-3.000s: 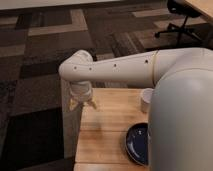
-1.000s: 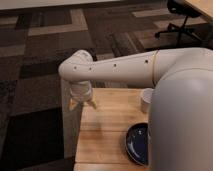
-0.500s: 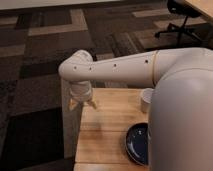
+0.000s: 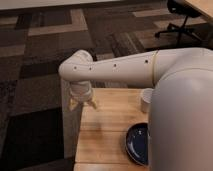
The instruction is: Move the arm in a circular motion
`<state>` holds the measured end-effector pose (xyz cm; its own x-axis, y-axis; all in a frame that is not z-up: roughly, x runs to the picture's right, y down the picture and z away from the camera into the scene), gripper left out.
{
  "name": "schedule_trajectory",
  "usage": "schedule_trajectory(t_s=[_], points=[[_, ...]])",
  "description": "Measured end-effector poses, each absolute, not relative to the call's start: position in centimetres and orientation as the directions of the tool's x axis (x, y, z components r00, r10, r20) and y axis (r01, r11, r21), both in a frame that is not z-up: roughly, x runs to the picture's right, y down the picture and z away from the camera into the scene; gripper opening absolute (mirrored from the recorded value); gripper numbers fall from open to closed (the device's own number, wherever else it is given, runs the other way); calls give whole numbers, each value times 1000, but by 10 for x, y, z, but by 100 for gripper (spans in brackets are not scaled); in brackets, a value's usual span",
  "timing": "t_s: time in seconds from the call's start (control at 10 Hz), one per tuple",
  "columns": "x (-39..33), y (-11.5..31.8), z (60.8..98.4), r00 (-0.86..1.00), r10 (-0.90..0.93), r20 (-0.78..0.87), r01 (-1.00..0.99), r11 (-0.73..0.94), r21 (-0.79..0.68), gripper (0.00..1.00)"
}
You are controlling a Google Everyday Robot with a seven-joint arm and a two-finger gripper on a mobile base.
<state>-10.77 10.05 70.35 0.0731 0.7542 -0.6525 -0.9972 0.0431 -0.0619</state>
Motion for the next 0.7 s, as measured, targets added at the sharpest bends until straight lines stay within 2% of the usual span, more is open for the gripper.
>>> schedule_trajectory(t_s=[0.7], points=[[-83,100,708,49,745,-665,-999,34,-36,65]])
